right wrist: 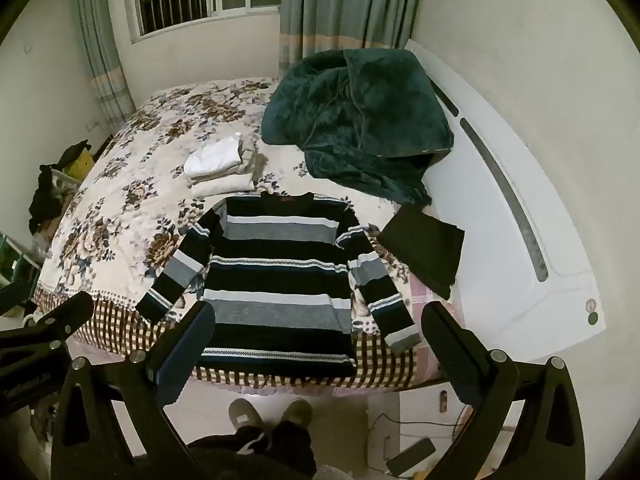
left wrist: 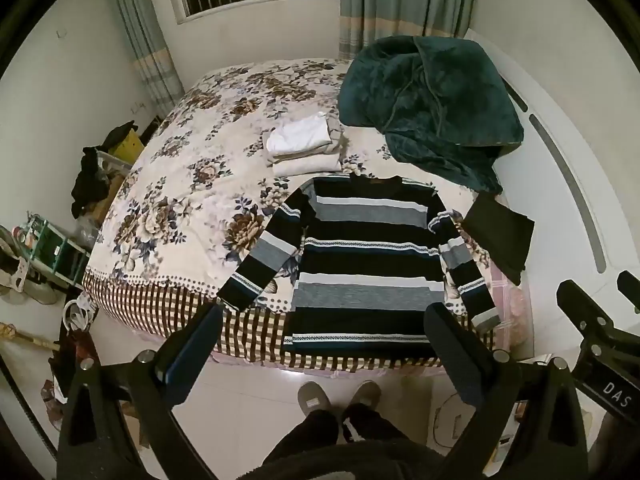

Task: Fold small clothes

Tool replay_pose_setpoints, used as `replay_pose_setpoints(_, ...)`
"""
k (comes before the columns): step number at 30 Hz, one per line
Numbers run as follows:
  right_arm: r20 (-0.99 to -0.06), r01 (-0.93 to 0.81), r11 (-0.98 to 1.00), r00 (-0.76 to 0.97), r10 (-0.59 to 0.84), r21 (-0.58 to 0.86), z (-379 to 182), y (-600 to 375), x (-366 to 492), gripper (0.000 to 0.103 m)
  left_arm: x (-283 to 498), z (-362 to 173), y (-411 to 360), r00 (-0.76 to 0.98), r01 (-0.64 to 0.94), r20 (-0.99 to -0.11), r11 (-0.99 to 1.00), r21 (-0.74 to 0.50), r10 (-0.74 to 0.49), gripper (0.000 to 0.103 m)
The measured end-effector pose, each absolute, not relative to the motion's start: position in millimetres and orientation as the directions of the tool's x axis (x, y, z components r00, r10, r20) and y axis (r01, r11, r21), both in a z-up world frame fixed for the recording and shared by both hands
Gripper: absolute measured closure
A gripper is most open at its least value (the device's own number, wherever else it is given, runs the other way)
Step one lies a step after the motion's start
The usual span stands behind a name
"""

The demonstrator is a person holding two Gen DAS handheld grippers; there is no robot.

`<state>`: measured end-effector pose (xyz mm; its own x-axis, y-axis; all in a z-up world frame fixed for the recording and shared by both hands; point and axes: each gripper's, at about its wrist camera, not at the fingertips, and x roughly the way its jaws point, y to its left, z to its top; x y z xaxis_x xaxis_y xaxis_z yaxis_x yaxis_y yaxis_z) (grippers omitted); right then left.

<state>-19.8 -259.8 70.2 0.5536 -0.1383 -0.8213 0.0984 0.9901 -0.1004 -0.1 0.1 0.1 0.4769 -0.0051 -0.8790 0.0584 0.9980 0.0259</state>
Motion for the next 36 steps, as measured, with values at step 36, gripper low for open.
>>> replay_pose_setpoints(36, -0.817, 0.080, 0.992, 0.562, -0.126, -0.097, 90, -255, -23, 0.000, 7, 24, 3, 0.497, 0.049, -0.868, 0.999, 0.006, -0.019, 0.000)
